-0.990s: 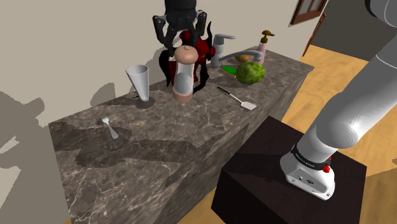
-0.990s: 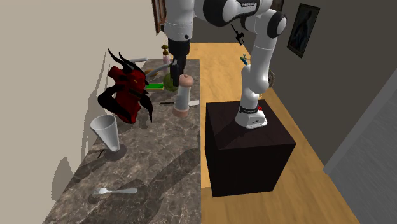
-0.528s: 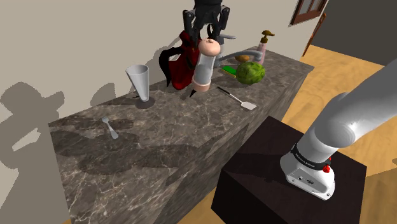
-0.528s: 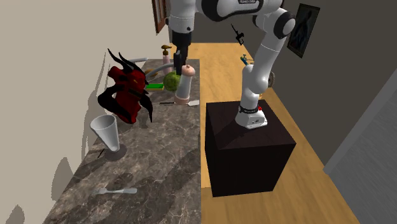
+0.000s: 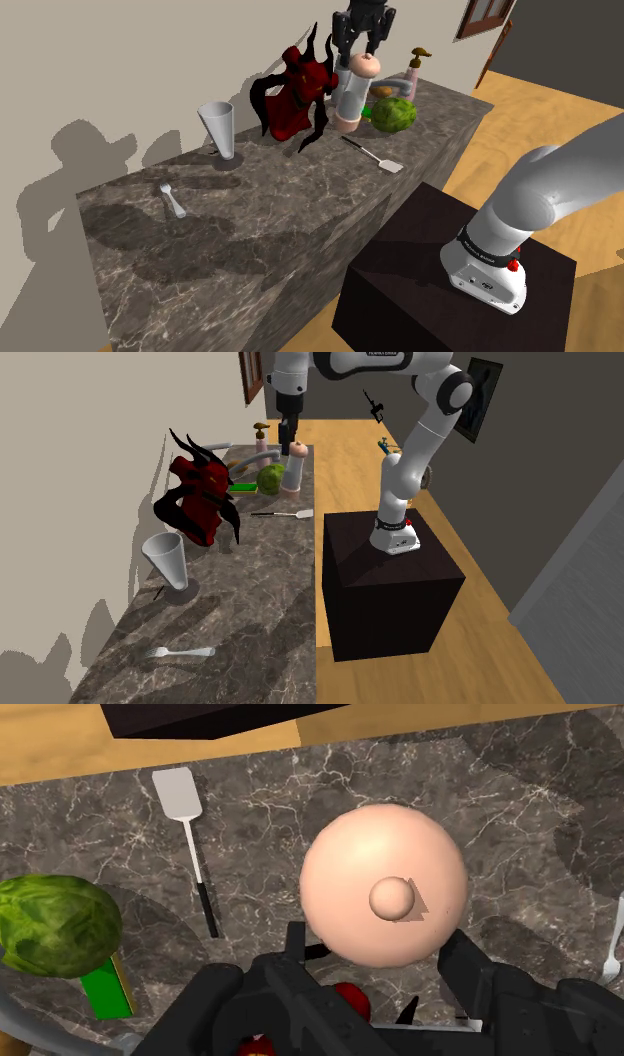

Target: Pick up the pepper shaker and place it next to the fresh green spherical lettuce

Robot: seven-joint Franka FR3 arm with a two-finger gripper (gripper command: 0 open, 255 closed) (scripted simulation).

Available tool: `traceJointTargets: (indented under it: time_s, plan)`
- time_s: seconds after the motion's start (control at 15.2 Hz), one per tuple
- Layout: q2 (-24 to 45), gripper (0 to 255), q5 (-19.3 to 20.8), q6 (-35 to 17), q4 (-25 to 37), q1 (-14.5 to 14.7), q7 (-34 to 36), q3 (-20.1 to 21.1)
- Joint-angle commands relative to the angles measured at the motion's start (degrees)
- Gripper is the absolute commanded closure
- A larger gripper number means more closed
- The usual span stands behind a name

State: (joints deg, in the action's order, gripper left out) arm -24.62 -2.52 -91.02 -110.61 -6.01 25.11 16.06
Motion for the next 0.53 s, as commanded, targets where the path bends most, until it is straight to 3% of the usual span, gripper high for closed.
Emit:
traceJointTargets:
  time_s: [0.0,0.46]
  plan:
    - [-1.7,255,0.3,0.1,-1.6,-0.7,-3.2,-2.4]
    - [-4.6,255,2.7,-0.2,-4.8,-3.3,-13.2,-10.2]
